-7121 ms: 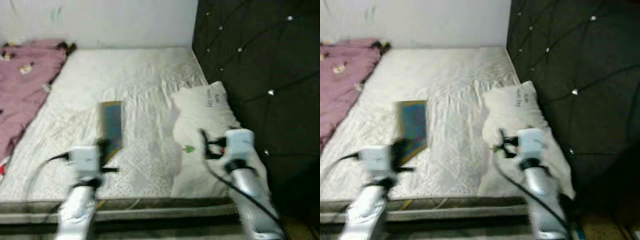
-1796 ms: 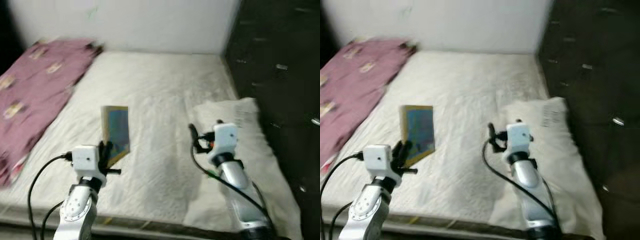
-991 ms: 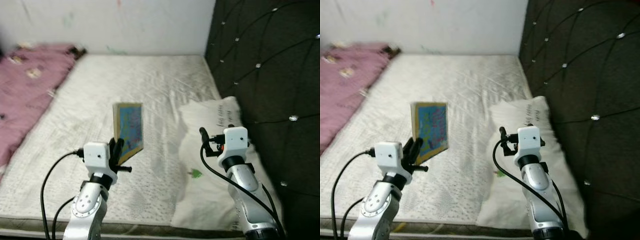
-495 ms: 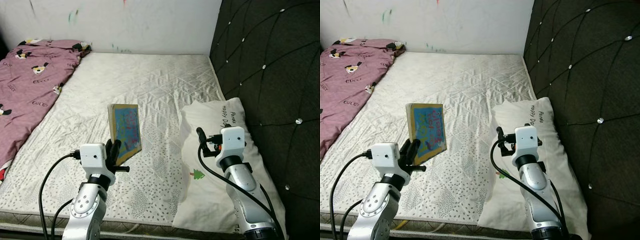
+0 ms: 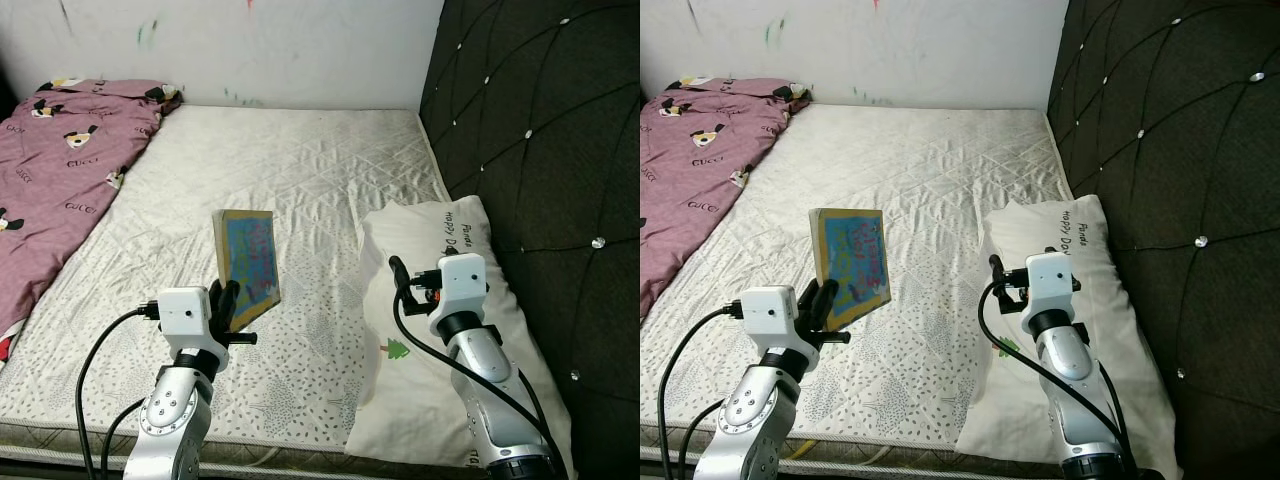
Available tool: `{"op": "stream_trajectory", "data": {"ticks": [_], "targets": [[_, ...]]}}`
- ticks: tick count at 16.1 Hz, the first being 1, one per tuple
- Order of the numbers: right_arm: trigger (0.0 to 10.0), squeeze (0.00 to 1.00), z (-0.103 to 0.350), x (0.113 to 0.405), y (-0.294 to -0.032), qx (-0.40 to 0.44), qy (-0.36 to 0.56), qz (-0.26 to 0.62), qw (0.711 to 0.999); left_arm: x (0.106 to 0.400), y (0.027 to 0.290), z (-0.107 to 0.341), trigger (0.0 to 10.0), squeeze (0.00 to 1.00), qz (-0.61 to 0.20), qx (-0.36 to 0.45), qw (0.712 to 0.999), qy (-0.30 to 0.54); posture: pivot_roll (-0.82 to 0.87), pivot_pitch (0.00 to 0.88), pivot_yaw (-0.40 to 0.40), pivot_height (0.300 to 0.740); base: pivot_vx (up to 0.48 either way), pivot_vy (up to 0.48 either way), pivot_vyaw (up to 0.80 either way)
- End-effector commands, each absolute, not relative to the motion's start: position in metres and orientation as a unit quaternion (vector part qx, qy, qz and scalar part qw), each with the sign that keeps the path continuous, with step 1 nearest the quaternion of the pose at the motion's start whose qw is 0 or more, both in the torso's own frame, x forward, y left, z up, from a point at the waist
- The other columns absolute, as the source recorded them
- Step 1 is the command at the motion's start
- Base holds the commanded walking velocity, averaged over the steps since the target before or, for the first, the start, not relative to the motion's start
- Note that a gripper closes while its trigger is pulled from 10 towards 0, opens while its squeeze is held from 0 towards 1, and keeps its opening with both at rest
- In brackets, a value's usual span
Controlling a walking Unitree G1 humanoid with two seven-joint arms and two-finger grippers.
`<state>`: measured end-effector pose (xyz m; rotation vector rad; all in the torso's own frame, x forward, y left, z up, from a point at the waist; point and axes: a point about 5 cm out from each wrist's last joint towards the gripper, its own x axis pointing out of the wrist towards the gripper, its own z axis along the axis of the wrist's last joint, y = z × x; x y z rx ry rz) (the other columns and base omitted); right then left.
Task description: Clean up the room
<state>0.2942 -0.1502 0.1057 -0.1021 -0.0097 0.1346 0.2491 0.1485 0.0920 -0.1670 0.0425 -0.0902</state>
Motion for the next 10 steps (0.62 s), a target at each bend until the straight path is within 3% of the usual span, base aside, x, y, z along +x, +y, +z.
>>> {"op": "stream_trajectory", "data": {"ticks": [1, 8, 10], "targets": [[10.0, 0.00, 0.1052, 0.2937, -0.1481, -0.051, -0.004, 0.074, 0.996, 0.2522, 0.1499, 0.0985, 10.0, 0.00, -0.040, -0.080, 0.996, 0.007, -0.02, 0.038, 0.026, 0.705, 0.000, 0.000, 0.00], [10.0, 0.00, 0.1050, 0.2938, -0.1467, -0.049, -0.004, 0.082, 0.995, 0.2540, 0.1511, 0.0995, 10.0, 0.00, -0.029, -0.076, 0.997, 0.004, -0.02, 0.035, 0.024, 0.630, 0.000, 0.000, 0.00], [10.0, 0.00, 0.1046, 0.2939, -0.1472, -0.049, -0.003, 0.082, 0.995, 0.2545, 0.1516, 0.0997, 10.0, 0.00, -0.020, -0.074, 0.997, 0.003, -0.02, 0.034, 0.023, 0.630, 0.000, 0.000, 0.00]]}}
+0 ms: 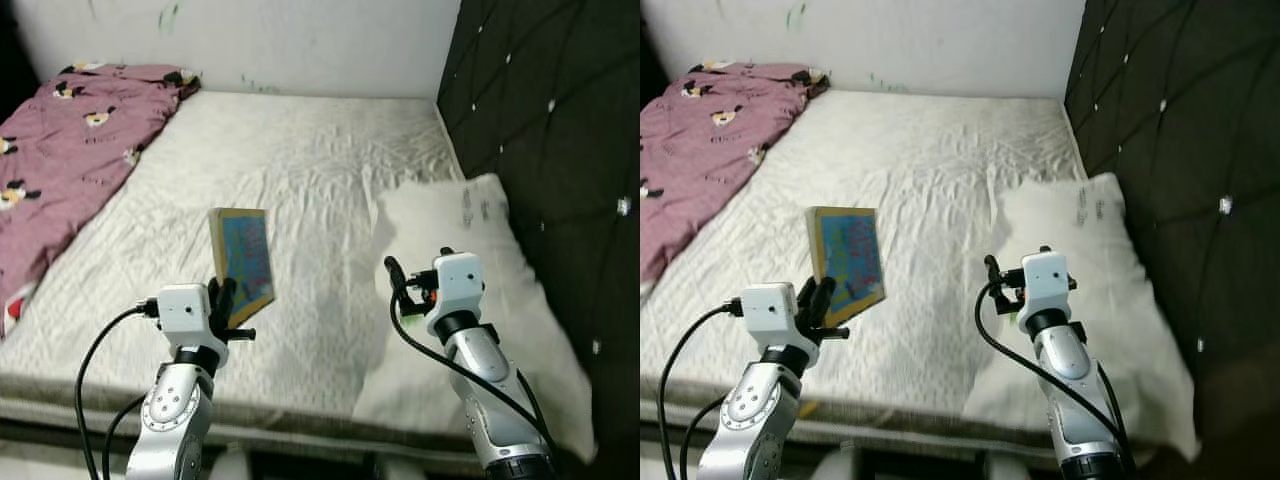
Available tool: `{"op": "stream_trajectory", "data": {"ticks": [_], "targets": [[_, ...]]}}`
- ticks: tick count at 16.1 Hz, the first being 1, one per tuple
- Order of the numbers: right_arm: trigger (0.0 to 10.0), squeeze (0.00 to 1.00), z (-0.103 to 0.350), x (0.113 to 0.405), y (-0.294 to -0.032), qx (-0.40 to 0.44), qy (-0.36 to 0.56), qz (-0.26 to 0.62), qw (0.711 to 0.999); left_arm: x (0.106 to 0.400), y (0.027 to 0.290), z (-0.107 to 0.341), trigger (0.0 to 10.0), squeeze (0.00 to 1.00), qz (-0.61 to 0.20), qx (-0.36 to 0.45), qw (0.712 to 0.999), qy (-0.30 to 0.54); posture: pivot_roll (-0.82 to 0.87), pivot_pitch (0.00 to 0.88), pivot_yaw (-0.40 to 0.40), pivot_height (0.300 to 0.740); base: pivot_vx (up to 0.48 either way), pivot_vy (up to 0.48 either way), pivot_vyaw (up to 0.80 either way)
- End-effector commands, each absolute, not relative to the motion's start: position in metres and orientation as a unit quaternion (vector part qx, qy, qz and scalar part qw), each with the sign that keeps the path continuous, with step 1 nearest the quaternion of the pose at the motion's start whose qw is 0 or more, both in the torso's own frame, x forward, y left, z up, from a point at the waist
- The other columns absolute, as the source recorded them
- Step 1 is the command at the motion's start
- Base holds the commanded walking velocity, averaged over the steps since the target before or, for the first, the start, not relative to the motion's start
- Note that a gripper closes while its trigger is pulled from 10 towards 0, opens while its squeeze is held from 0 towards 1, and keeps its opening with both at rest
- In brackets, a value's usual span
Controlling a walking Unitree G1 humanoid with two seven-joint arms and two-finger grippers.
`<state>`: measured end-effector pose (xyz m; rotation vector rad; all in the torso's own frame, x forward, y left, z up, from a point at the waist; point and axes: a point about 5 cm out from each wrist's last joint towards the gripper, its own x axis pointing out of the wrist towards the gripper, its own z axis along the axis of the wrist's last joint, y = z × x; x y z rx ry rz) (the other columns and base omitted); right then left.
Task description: Clean up the room
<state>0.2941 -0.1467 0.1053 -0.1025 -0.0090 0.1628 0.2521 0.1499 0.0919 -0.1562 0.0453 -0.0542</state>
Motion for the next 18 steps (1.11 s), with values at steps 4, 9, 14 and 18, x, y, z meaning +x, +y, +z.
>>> {"op": "stream_trajectory", "data": {"ticks": [4, 9, 14, 18], "targets": [[10.0, 0.00, 0.1038, 0.2946, -0.1461, -0.047, -0.001, 0.085, 0.995, 0.2555, 0.1523, 0.1002, 10.0, 0.00, -0.011, -0.076, 0.997, 0.003, -0.02, 0.035, 0.022, 0.630, 0.000, 0.000, 0.00], [10.0, 0.00, 0.1012, 0.2950, -0.1452, -0.049, 0.004, 0.091, 0.995, 0.2550, 0.1567, 0.1003, 10.0, 0.00, 0.012, -0.070, 0.997, 0.001, -0.02, 0.035, 0.021, 0.630, 0.000, 0.000, 0.00], [10.0, 0.00, 0.0998, 0.2947, -0.1438, -0.050, 0.006, 0.096, 0.994, 0.2550, 0.1568, 0.0996, 10.0, 0.00, 0.014, -0.073, 0.997, 0.003, -0.02, 0.037, 0.020, 0.620, 0.000, 0.000, 0.00], [10.0, 0.00, 0.1002, 0.2945, -0.1442, -0.052, 0.006, 0.095, 0.994, 0.2602, 0.1580, 0.1041, 10.0, 0.00, 0.007, -0.098, 0.995, -0.009, -0.02, 0.042, 0.018, 0.581, 0.000, 0.000, 0.00]]}}
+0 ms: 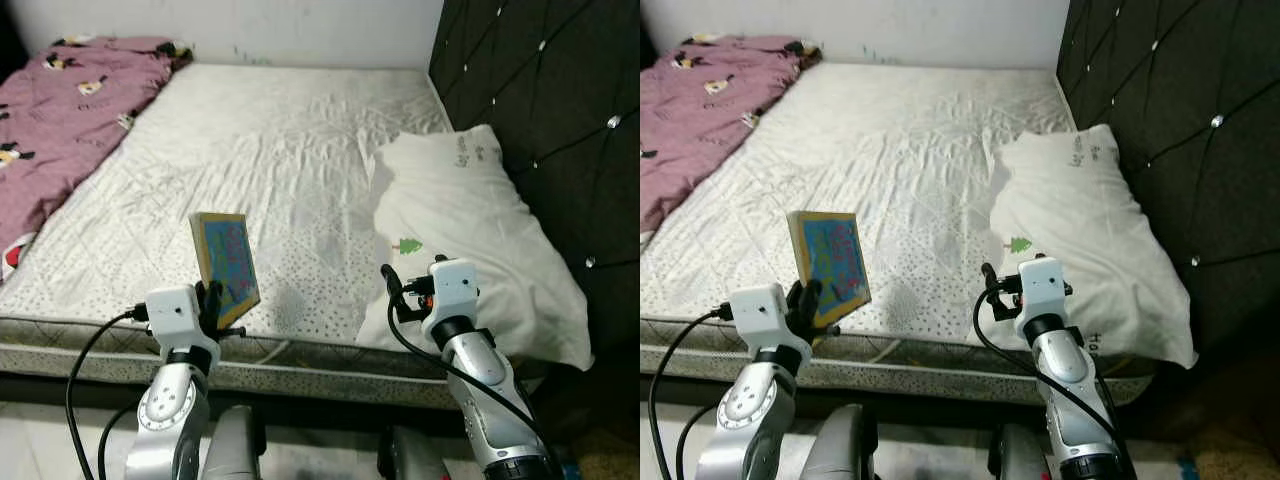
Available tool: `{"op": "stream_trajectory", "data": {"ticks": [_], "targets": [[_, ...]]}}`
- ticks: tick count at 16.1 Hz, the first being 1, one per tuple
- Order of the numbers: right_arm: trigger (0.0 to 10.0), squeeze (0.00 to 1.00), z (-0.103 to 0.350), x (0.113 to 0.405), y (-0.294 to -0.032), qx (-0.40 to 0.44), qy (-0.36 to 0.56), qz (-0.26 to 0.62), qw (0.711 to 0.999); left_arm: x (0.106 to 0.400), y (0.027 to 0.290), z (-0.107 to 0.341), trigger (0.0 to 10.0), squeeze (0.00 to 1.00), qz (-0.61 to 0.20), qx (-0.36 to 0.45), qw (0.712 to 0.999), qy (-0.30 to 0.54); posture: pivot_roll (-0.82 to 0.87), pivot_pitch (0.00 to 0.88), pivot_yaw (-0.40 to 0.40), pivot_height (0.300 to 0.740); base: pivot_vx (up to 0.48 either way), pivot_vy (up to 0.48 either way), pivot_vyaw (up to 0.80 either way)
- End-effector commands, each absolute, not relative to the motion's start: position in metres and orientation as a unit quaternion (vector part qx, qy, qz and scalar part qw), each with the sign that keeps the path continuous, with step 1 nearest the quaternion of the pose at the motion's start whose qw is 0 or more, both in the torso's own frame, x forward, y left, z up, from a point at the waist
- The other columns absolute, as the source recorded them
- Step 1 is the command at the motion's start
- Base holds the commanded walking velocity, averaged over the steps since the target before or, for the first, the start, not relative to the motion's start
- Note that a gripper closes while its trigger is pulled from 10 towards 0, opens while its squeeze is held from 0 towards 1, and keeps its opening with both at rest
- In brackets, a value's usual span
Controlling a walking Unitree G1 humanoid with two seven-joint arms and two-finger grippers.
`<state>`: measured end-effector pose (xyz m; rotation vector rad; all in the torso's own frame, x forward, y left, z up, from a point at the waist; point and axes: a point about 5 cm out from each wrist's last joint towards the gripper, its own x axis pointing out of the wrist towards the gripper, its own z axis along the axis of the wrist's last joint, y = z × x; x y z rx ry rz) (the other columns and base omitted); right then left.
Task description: Clean up the room
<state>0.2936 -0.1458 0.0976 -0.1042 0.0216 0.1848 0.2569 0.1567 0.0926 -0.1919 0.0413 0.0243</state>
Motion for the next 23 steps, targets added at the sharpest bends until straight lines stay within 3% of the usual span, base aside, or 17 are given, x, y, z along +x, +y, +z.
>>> {"op": "stream_trajectory", "data": {"ticks": [1, 6, 8, 10, 17, 23], "targets": [[10.0, 0.00, 0.100, 0.295, -0.145, -0.053, 0.006, 0.094, 0.994, 0.263, 0.159, 0.107, 10.0, 0.00, 0.009, -0.106, 0.994, -0.015, -0.02, 0.042, 0.018, 0.581, 0.000, 0.000, 0.00], [10.0, 0.00, 0.102, 0.293, -0.147, -0.048, 0.004, 0.093, 0.995, 0.282, 0.167, 0.119, 10.0, 0.00, 0.019, -0.120, 0.992, -0.035, -0.03, 0.050, 0.013, 0.581, 0.000, 0.000, 0.00], [10.0, 0.00, 0.102, 0.294, -0.147, -0.048, 0.004, 0.094, 0.994, 0.291, 0.169, 0.122, 10.0, 0.00, 0.029, -0.147, 0.988, -0.040, -0.03, 0.050, 0.013, 0.556, 0.000, 0.000, 0.00], [10.0, 0.00, 0.102, 0.293, -0.147, -0.047, 0.004, 0.093, 0.995, 0.300, 0.171, 0.117, 10.0, 0.00, 0.045, -0.181, 0.982, -0.023, -0.03, 0.054, 0.012, 0.536, 0.000, 0.000, 0.00], [10.0, 0.00, 0.105, 0.288, -0.164, -0.061, 0.000, 0.069, 0.996, 0.325, 0.153, 0.095, 10.0, 0.00, -0.005, -0.266, 0.960, 0.088, -0.08, 0.072, 0.012, 0.536, 0.000, 0.000, 0.00], [10.0, 0.00, 0.108, 0.276, -0.180, -0.083, 0.004, 0.054, 0.995, 0.357, 0.140, 0.109, 10.0, 0.00, -0.072, -0.328, 0.932, 0.135, -0.15, 0.103, -0.002, 0.536, 0.000, 0.000, 0.00]]}}
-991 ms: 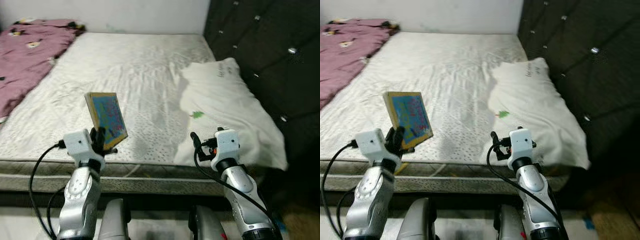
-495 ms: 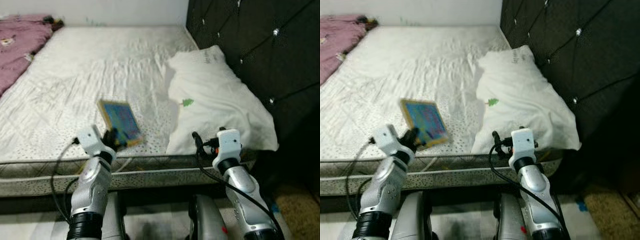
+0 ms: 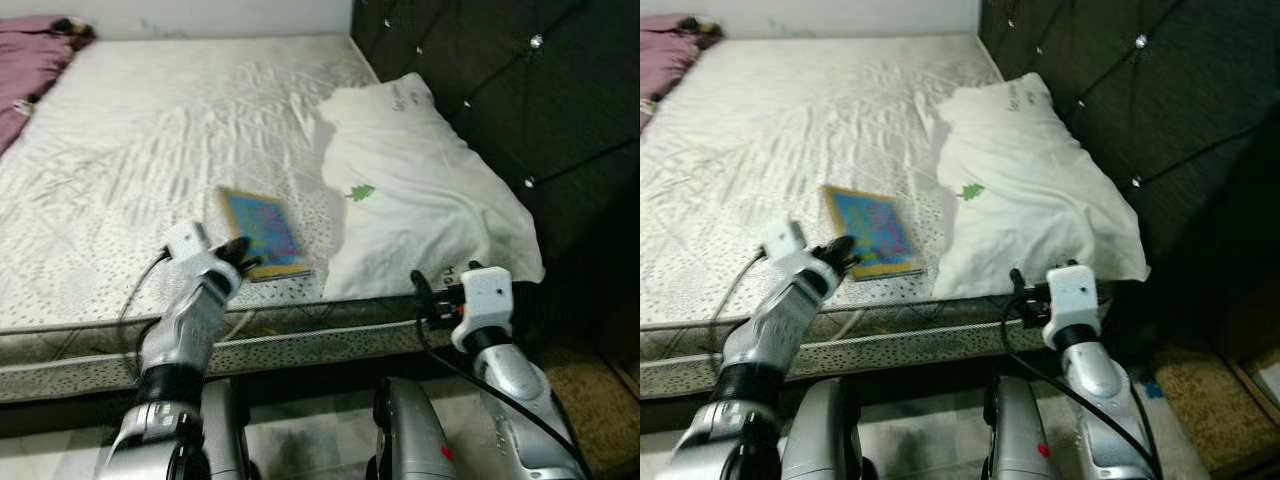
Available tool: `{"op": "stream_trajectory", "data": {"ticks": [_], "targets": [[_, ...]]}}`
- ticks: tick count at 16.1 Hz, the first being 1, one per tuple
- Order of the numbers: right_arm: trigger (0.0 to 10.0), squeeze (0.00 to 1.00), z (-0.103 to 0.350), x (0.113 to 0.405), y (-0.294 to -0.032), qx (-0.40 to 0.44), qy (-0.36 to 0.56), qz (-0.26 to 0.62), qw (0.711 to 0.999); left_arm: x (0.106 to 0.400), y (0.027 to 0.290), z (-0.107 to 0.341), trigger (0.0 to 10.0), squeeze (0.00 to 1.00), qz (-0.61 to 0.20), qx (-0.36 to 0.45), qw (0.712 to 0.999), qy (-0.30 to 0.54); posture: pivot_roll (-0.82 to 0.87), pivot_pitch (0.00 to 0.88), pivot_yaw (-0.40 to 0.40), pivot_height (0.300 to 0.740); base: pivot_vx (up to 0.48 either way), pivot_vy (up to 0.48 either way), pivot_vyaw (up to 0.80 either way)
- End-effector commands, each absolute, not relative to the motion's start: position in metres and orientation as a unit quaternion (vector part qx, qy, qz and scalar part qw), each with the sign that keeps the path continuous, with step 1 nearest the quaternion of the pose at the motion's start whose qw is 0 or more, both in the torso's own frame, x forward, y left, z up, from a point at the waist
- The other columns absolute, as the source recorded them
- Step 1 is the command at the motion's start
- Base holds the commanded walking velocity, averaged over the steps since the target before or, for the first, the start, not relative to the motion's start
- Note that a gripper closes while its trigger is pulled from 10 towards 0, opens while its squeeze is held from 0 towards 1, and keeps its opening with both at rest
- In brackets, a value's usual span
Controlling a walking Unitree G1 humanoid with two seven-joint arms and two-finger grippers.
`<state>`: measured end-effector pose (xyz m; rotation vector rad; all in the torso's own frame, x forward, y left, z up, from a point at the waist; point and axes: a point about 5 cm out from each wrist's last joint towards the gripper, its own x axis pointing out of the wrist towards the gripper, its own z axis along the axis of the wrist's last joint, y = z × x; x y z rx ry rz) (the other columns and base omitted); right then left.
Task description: Clean up the room
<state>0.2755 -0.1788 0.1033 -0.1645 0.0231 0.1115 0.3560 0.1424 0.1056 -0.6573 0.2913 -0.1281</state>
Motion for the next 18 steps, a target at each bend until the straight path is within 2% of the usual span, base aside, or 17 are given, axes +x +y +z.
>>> {"op": "stream_trajectory", "data": {"ticks": [1, 5, 10, 11, 12, 15, 18], "targets": [[10.0, 0.00, 0.109, 0.275, -0.181, -0.085, 0.004, 0.054, 0.995, 0.359, 0.133, 0.111, 10.0, 0.00, -0.097, -0.335, 0.925, 0.151, -0.15, 0.105, -0.003, 0.536, 0.000, 0.000, 0.00], [10.0, 0.00, 0.114, 0.272, -0.184, -0.100, 0.005, 0.059, 0.993, 0.360, 0.116, 0.094, 10.0, 0.00, -0.123, -0.344, 0.899, 0.242, -0.18, 0.111, -0.017, 0.536, 0.000, 0.000, 0.00], [10.0, 0.00, 0.115, 0.272, -0.184, -0.104, 0.008, 0.064, 0.992, 0.355, 0.131, 0.081, 10.0, 0.00, -0.108, -0.340, 0.893, 0.272, -0.17, 0.107, -0.027, 0.536, 0.000, 0.000, 0.00], [10.0, 0.00, 0.116, 0.273, -0.183, -0.104, 0.007, 0.066, 0.992, 0.356, 0.139, 0.080, 10.0, 0.29, -0.102, -0.336, 0.895, 0.274, -0.17, 0.106, -0.026, 0.536, 0.000, 0.000, 0.00], [10.0, 0.00, 0.116, 0.274, -0.183, -0.105, 0.006, 0.067, 0.992, 0.357, 0.147, 0.081, 10.0, 1.00, -0.089, -0.332, 0.899, 0.272, -0.17, 0.105, -0.026, 0.536, 0.000, 0.000, 0.00], [10.0, 0.00, 0.116, 0.274, -0.183, -0.105, 0.006, 0.066, 0.992, 0.365, 0.169, 0.089, 10.0, 1.00, -0.042, -0.314, 0.916, 0.246, -0.17, 0.101, -0.023, 0.536, 0.000, 0.000, 0.00], [10.0, 0.00, 0.116, 0.274, -0.183, -0.106, 0.006, 0.065, 0.992, 0.374, 0.203, 0.108, 10.0, 1.00, 0.043, -0.308, 0.935, 0.170, -0.17, 0.099, -0.020, 0.536, 0.000, 0.000, 0.00]]}}
